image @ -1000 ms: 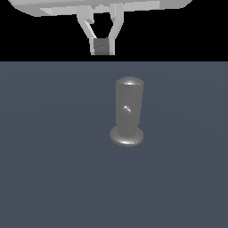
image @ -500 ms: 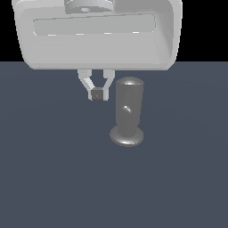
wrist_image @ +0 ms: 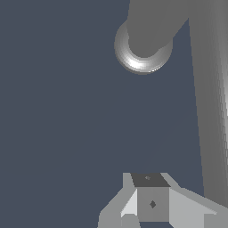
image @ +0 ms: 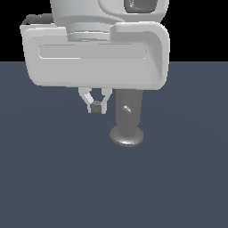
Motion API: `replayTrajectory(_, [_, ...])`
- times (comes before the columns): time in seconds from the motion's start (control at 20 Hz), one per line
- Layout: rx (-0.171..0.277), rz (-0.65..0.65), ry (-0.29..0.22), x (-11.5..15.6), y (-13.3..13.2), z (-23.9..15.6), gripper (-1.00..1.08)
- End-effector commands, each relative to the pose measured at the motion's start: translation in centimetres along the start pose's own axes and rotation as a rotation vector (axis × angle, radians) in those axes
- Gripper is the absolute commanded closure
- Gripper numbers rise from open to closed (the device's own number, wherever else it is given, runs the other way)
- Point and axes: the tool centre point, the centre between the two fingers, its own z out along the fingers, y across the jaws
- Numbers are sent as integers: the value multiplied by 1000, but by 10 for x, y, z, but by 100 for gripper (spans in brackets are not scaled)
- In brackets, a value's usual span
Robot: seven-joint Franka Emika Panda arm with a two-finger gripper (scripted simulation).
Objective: Turn on the faucet by rotating a designated handle.
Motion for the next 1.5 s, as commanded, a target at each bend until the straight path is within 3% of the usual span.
replayTrajectory(0.0, [0,1,1,1,0,2,108])
replayTrajectory(0.2, [0,1,1,0,0,1,108])
replayTrajectory(1.45, [0,1,1,20,114,1,108])
